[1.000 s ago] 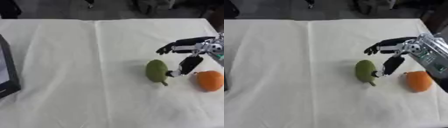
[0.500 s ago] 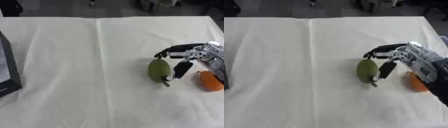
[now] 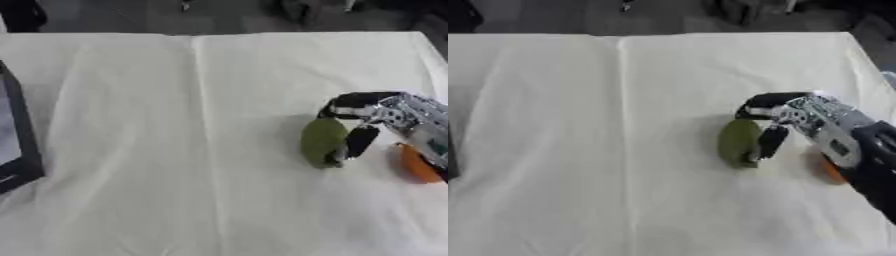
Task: Pick up the objects with one hand, pass them to the other hand, and then place them into the box on the other side of the table.
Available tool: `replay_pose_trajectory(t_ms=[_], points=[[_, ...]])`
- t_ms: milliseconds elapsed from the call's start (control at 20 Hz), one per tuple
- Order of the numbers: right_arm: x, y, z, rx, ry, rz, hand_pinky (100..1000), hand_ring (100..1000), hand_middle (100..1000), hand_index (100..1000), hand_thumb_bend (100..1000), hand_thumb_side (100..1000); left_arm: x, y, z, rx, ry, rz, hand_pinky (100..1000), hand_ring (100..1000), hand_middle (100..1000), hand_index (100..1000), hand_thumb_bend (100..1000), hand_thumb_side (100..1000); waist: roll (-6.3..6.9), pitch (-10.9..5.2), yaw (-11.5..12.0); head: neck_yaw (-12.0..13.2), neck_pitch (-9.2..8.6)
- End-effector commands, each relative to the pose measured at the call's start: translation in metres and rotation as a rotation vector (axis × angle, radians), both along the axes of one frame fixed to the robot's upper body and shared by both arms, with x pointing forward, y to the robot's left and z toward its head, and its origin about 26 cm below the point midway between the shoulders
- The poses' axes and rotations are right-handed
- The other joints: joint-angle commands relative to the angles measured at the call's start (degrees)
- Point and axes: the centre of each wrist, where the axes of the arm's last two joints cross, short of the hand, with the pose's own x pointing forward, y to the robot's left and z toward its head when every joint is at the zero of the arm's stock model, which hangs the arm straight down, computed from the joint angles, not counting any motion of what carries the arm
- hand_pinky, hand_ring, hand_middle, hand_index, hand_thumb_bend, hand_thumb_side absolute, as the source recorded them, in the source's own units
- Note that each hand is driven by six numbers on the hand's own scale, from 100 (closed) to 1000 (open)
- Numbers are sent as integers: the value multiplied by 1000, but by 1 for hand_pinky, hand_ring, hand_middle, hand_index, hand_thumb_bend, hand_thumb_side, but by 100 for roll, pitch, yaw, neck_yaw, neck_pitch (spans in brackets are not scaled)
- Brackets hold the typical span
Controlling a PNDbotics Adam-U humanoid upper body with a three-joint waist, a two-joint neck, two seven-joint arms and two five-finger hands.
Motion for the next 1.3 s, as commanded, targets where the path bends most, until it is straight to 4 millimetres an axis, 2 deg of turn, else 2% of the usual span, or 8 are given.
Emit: replay_pose_trajectory(t_ms=[50,250,400,500,650,850,950,1300], points=[[-11,0,25,78,-103,-20,796,716,505,593,100,100,-4,2,10,10,-34,8,845,817,706,803,100,720,24,-96,-11,28,-34],[-28,10,46,168,-181,-3,762,653,457,530,100,100,-5,2,10,19,-31,5,844,813,707,808,100,719,29,-116,-34,58,-48],[-44,21,68,245,-282,26,750,627,438,507,100,100,-5,2,10,27,-24,3,841,811,709,814,100,723,42,-132,-63,111,-58],[-56,32,83,307,-384,53,749,620,440,510,100,100,-4,1,9,35,-7,-1,837,806,714,824,100,734,54,-141,-87,165,-67],[-73,54,93,392,-505,104,744,606,442,514,100,100,-2,-2,7,60,35,-14,831,801,725,842,100,754,71,-148,-105,218,-78],[-77,81,90,493,-652,185,743,594,454,527,100,100,1,-15,10,162,146,-75,832,803,733,847,100,763,93,-163,-114,312,-99],[-77,94,84,516,-707,229,739,590,460,533,100,100,0,-23,16,234,175,-99,834,805,736,848,100,726,99,-176,-121,380,-93],[-80,136,70,558,-758,355,731,580,472,547,100,100,-5,-60,35,490,264,-195,838,811,747,853,100,725,155,-229,-147,517,-87]])
